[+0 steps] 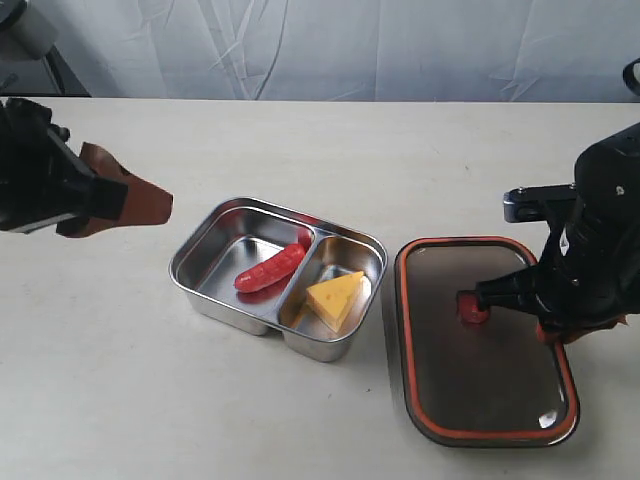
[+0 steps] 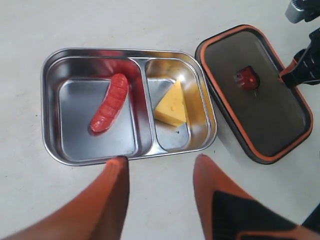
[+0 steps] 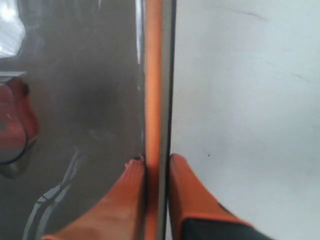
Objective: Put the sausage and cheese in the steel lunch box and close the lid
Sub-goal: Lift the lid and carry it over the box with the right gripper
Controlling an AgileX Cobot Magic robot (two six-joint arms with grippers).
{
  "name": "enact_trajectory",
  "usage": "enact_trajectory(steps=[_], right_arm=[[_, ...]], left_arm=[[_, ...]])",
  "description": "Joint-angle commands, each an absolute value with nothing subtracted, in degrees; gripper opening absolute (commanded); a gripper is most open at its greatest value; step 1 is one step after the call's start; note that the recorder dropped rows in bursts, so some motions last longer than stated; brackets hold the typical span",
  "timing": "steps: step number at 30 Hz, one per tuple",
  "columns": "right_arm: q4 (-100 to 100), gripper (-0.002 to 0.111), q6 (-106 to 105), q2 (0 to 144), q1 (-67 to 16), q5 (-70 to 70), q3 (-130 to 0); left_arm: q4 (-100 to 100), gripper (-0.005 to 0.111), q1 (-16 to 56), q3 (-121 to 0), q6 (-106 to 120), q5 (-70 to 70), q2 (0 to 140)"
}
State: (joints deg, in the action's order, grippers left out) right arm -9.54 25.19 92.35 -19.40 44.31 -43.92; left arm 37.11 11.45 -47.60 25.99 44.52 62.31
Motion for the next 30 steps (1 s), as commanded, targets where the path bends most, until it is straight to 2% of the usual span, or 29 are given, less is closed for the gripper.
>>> enact_trajectory(steps=[1, 15, 30], right_arm=[[-13.3, -0.001, 24.6, 88.5, -19.1, 46.1, -43.8], [-14.3, -0.001, 24.3, 71.5, -19.1, 47.4, -43.8], [7.4, -0.001, 11.2, 68.3, -19.1, 39.0, -43.8]], left_arm=[[40.0, 0.045, 10.4, -48.8, 25.8, 45.5, 62.0], [64.7, 0.045, 10.4, -48.8, 39.6, 53.2, 67.7], [78.8, 0.045, 10.4, -48.8, 51.7, 58.9, 78.3]])
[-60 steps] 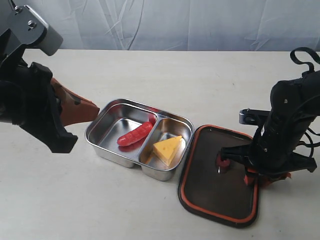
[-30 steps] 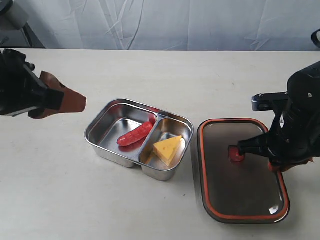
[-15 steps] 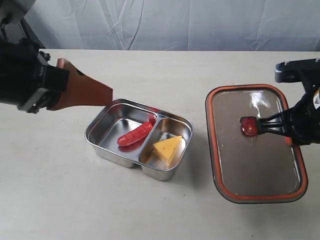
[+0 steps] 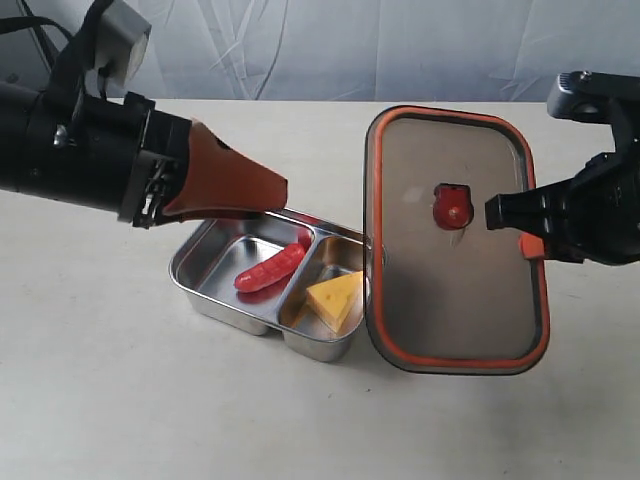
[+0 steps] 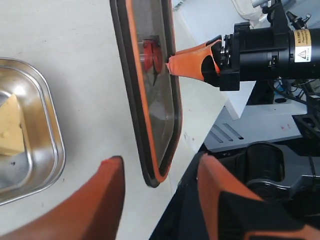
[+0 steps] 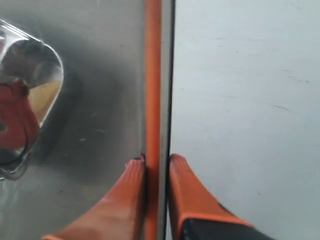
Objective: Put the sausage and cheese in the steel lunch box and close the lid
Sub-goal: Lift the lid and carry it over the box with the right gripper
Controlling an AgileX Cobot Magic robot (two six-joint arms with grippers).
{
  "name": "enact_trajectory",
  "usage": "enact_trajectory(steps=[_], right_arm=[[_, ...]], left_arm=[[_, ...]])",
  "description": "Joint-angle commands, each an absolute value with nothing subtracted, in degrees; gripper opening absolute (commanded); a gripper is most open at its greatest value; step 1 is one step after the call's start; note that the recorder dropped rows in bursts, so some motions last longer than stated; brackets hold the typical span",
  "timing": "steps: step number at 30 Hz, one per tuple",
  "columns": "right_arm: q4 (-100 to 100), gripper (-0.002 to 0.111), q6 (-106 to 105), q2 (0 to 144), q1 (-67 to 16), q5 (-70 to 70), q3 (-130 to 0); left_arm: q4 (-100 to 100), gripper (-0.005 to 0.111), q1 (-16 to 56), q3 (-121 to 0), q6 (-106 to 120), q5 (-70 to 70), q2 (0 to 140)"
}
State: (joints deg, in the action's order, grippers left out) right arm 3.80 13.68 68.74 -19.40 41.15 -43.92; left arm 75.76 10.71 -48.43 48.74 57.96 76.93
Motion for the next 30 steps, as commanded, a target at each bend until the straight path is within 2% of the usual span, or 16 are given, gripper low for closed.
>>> enact_trajectory(steps=[1, 8, 15, 30], right_arm=[[7.9, -0.001, 10.9, 68.3, -19.1, 38.8, -43.8], [17.6, -0.001, 4.3, 68.3, -19.1, 37.0, -43.8], [22.6, -0.001, 0.9, 68.3, -19.1, 36.6, -43.8], [26.4, -0.001, -0.4, 68.3, -24.1, 33.4, -43.8]], left_arm=[[78.9, 0.045, 10.4, -48.8, 52.1, 58.9, 78.6], [79.1, 0.045, 10.4, -48.8, 54.2, 58.5, 79.9], [79.4, 0.056, 10.4, -48.8, 54.6, 57.7, 79.9], [80.6, 0.056, 10.4, -48.8, 55.8, 58.1, 79.9]])
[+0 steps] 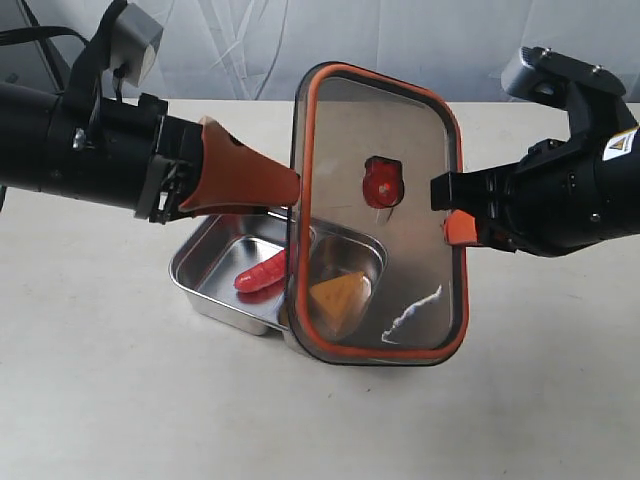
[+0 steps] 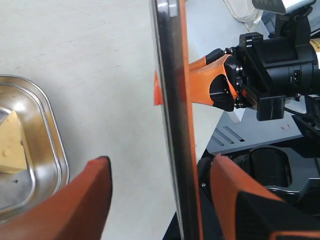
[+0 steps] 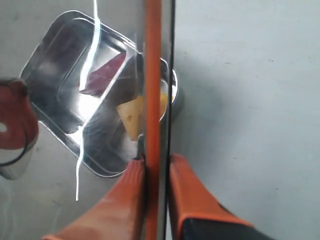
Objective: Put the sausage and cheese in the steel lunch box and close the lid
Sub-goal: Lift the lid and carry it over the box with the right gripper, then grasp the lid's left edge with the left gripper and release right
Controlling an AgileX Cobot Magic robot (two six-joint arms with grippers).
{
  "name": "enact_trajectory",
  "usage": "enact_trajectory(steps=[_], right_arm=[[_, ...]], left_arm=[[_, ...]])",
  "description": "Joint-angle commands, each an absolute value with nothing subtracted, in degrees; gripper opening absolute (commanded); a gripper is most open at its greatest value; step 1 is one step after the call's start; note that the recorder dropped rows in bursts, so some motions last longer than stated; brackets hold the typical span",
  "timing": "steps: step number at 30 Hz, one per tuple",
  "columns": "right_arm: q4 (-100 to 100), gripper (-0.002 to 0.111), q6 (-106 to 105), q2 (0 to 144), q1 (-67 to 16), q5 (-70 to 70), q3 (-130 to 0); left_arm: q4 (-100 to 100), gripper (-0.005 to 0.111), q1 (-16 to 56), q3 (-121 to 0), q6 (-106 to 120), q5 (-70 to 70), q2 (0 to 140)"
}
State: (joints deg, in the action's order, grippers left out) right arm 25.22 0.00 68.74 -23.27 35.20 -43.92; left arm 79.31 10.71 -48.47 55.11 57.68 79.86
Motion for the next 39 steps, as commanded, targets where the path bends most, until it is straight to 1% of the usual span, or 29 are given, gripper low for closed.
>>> enact_trajectory(steps=[1, 17, 19, 20, 22, 25, 28, 39], right_arm=[[26.5, -0.001, -0.4, 68.3, -24.2, 33.4, -43.8], [28.9, -0.001, -0.4, 68.3, -30.2, 30.1, -43.8], [29.0, -0.001, -0.4, 68.3, -30.8, 30.0, -43.8], [29.0, -0.001, -0.4, 68.3, -31.1, 29.9, -43.8], [29.0, -0.001, -0.4, 68.3, -31.5, 29.6, -43.8], [29.3, -0.001, -0.4, 68.3, -31.5, 29.5, -43.8], [29.3, -0.001, -0.4, 68.3, -31.5, 29.5, -43.8], [29.2, -0.001, 0.0, 68.3, -31.5, 25.7, -43.8]], left_arm=[[80.6, 0.056, 10.4, -48.8, 55.8, 58.1, 79.9], [79.9, 0.056, 10.5, -48.8, 55.7, 57.9, 79.9], [79.8, 0.054, 10.5, -48.8, 55.7, 57.6, 79.9], [79.8, 0.052, 10.5, -48.8, 55.7, 57.6, 79.9], [79.7, 0.043, 10.5, -48.8, 55.7, 57.4, 79.9], [79.2, 0.019, 10.5, -48.8, 55.7, 56.6, 79.9], [78.9, 0.0, 10.5, -48.8, 55.8, 55.6, 79.9], [78.4, 0.0, 10.4, -48.8, 57.6, 49.6, 79.9]])
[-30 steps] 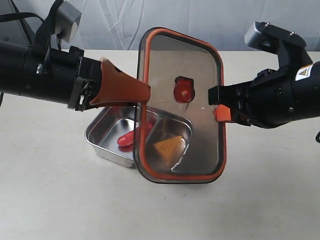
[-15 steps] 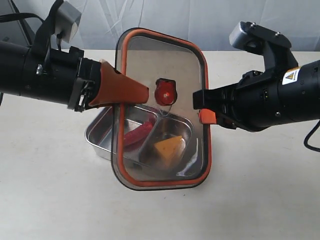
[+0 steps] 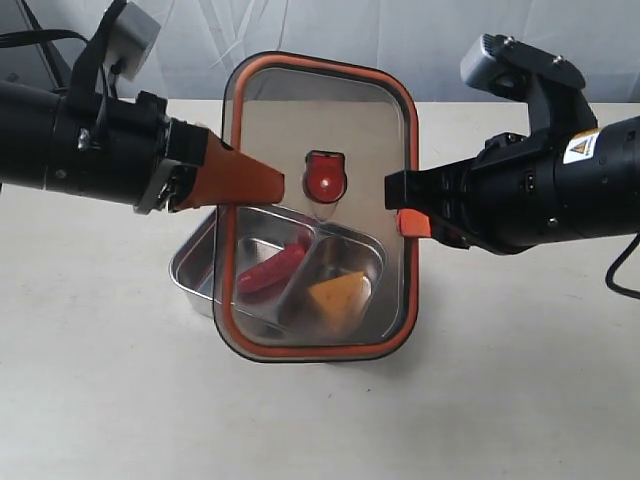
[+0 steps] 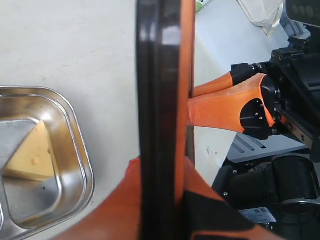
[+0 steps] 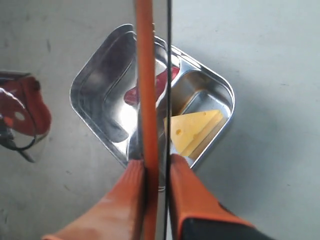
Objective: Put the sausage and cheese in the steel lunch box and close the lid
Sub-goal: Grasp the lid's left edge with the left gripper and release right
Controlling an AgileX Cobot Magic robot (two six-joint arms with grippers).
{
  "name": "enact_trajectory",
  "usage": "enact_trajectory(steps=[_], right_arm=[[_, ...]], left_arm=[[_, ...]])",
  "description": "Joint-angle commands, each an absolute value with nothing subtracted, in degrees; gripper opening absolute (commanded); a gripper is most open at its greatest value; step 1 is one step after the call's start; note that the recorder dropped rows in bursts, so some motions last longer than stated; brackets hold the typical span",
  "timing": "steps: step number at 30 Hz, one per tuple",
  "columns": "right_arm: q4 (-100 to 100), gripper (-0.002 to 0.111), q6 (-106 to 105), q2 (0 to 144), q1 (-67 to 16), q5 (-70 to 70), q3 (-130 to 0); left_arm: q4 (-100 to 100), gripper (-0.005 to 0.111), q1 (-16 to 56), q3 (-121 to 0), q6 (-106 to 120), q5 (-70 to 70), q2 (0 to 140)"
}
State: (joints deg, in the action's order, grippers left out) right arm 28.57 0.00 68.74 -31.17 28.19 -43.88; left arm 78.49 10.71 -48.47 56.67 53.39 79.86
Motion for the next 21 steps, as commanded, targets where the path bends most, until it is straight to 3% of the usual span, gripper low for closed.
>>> enact_trajectory(steps=[1, 4, 6, 7, 9, 14, 21], right_arm=[[29.2, -0.001, 0.0, 68.3, -31.5, 25.1, -43.8], [28.5, 0.005, 0.0, 68.3, -31.5, 24.1, -43.8], [28.4, 0.025, 0.0, 68.3, -31.5, 23.9, -43.8], [27.6, 0.042, 0.0, 68.3, -31.5, 24.2, -43.8], [25.7, 0.052, 0.0, 68.3, -31.5, 24.9, -43.8], [22.8, 0.052, 0.0, 65.8, -31.3, 23.5, -43.8], [-0.8, 0.05, 21.7, 53.9, -31.3, 26.0, -43.8]], left_arm=[[78.4, 0.0, 10.4, -48.8, 57.6, 49.0, 79.9], [78.3, 0.0, 10.4, -48.8, 57.6, 48.5, 79.9], [78.3, 0.0, 10.4, -48.8, 57.9, 48.1, 79.9], [78.3, 0.0, 10.4, -48.8, 58.0, 47.5, 79.9], [78.3, 0.0, 10.4, -48.8, 58.5, 46.6, 79.9], [76.4, 0.0, 10.4, -50.3, 63.6, 41.4, 79.9], [50.3, 0.0, 12.0, -54.1, 64.7, 24.0, 79.9]])
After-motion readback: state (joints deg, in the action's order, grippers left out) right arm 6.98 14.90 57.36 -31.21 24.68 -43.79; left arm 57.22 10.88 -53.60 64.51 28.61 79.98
